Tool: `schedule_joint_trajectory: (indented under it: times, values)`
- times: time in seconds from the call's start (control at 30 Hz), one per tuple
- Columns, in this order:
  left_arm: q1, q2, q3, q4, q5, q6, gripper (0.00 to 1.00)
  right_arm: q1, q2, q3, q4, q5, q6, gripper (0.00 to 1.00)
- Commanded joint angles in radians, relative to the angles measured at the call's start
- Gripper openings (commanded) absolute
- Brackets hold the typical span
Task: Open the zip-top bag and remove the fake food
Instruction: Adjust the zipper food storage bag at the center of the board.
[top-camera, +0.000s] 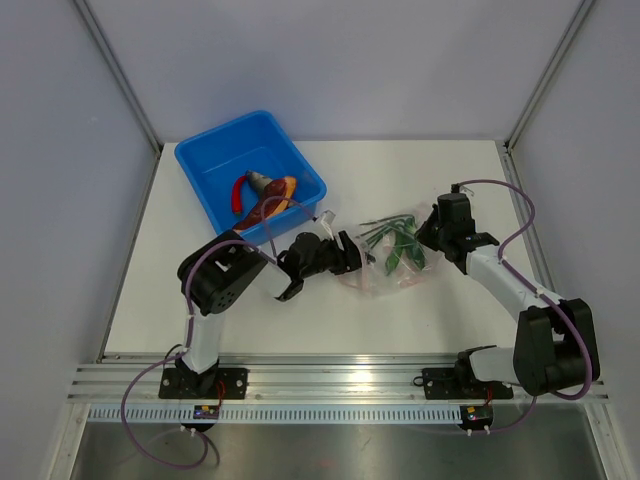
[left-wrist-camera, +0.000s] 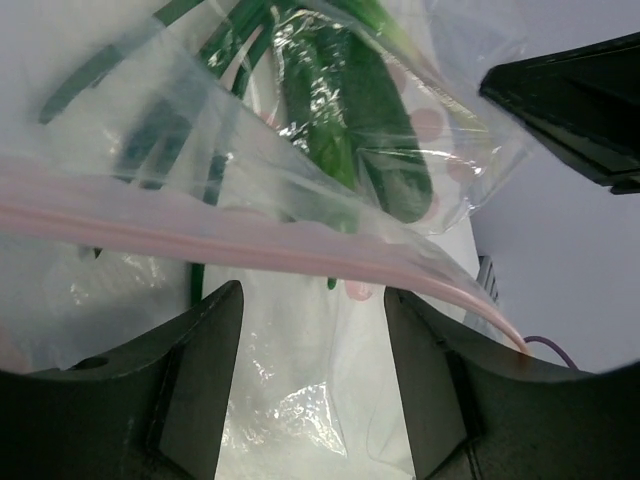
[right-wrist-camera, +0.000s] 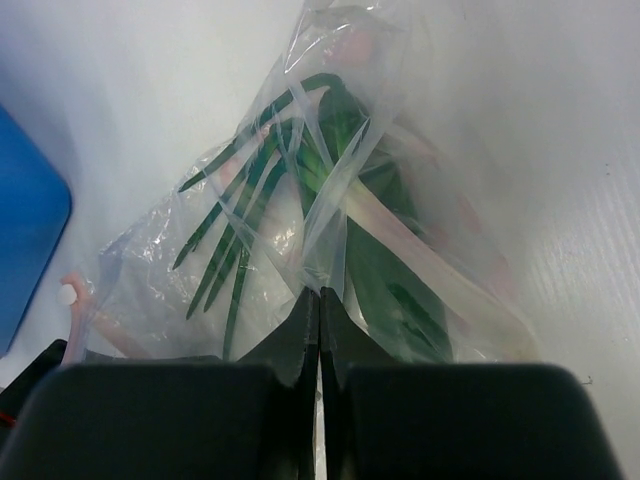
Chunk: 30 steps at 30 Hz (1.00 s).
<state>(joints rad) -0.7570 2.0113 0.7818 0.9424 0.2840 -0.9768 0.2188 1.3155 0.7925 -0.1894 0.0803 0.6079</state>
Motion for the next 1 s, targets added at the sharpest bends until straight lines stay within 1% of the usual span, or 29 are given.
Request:
schedule_joint_trajectory:
  times: [0.0, 0.07, 0.1, 0.17, 0.27, 0.37, 0.47, 0.57, 0.67, 0.8, 0.87, 0.97]
  values:
    - [0.007, -0.019, -0.016, 0.302, 0.021, -0.036, 0.60, 0.001, -0.016, 0.013, 0.028, -0.037, 0.013, 0.00]
    - [0.008, -0.011, -0.035, 0.366, 0.023, -0.052, 0.59, -0.001, -0.009, 0.014, 0.030, -0.039, 0.012, 0.00]
    - [0.008, -0.003, -0.044, 0.430, 0.023, -0.066, 0.58, 0.001, -0.006, 0.014, 0.030, -0.042, 0.012, 0.00]
    - [0.010, -0.003, -0.059, 0.464, 0.014, -0.079, 0.58, -0.001, -0.005, 0.014, 0.031, -0.043, 0.013, 0.00]
    - [0.010, -0.017, -0.081, 0.424, -0.017, -0.083, 0.57, -0.001, -0.007, 0.014, 0.031, -0.040, 0.012, 0.00]
    - [0.015, -0.048, -0.139, 0.415, -0.060, -0.091, 0.57, -0.001, -0.006, 0.016, 0.028, -0.024, 0.015, 0.00]
    - [0.025, -0.082, -0.205, 0.458, -0.103, -0.094, 0.56, 0.001, -0.004, 0.019, 0.018, -0.005, 0.018, 0.00]
    - [0.030, -0.100, -0.254, 0.518, -0.092, -0.091, 0.53, -0.001, -0.002, 0.025, 0.010, 0.025, 0.024, 0.00]
    - [0.030, -0.102, -0.291, 0.541, -0.079, -0.100, 0.53, -0.001, -0.018, 0.014, 0.005, 0.064, 0.032, 0.00]
    - [0.035, -0.101, -0.366, 0.669, -0.089, -0.114, 0.54, -0.001, -0.024, 0.011, 0.010, 0.073, 0.035, 0.00]
    - [0.039, -0.120, -0.394, 0.674, -0.101, -0.102, 0.56, 0.001, -0.015, 0.016, 0.008, 0.072, 0.035, 0.00]
    - [0.039, -0.175, -0.420, 0.638, -0.123, -0.074, 0.57, -0.001, -0.010, 0.019, 0.007, 0.068, 0.033, 0.00]
